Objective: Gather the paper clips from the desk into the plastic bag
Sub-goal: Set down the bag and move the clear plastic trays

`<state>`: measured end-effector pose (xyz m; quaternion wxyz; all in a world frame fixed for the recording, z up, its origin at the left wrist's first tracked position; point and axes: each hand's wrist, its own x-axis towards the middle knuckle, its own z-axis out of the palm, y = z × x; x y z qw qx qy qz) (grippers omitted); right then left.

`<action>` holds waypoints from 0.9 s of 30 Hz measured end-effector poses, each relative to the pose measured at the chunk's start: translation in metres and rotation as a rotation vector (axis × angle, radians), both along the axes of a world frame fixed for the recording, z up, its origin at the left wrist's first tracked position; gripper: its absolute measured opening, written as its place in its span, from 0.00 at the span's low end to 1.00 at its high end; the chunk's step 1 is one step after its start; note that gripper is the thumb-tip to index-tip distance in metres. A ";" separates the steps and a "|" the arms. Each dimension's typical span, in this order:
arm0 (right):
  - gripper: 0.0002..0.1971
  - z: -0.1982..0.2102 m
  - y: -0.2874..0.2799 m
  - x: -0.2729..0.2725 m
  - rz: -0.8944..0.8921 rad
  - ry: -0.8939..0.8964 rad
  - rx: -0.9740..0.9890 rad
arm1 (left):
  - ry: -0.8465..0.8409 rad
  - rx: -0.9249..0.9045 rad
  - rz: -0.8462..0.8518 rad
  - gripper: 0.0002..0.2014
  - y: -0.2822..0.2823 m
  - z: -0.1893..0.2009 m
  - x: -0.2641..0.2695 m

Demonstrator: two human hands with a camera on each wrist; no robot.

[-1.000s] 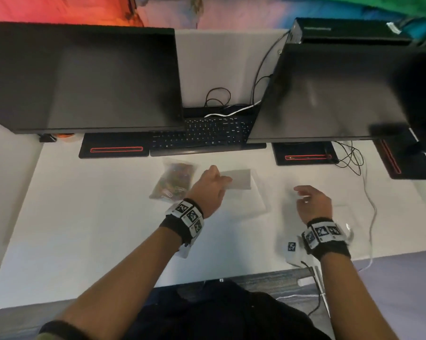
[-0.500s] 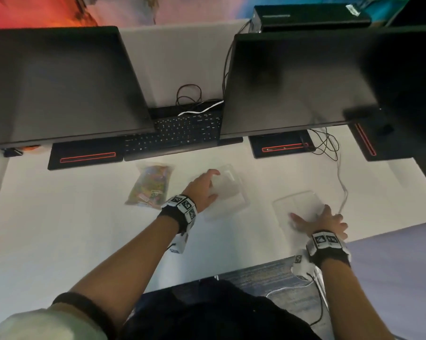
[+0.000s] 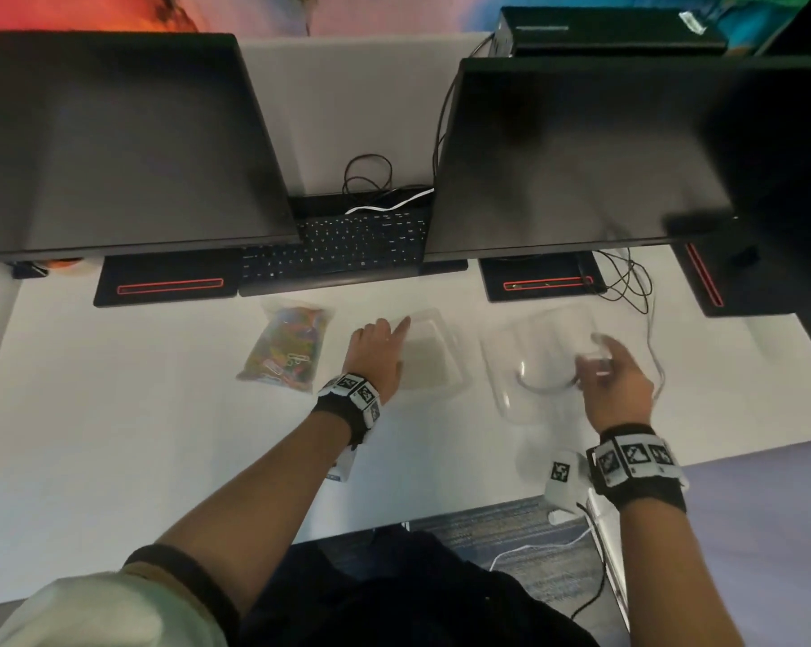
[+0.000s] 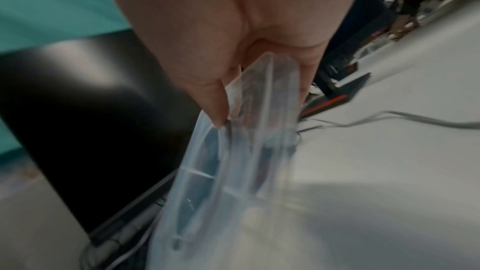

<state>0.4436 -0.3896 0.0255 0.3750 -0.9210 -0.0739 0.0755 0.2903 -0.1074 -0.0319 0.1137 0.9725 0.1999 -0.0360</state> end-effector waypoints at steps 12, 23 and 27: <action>0.22 -0.016 0.146 -0.028 0.388 0.421 0.136 | -0.297 -0.539 0.510 0.17 0.037 0.022 -0.067; 0.22 -0.039 0.160 -0.030 0.455 -0.131 -0.413 | -0.154 -0.770 0.580 0.35 0.011 0.014 -0.063; 0.21 -0.041 0.148 -0.019 0.389 0.135 -0.255 | -0.140 -0.789 0.578 0.37 0.007 0.018 -0.054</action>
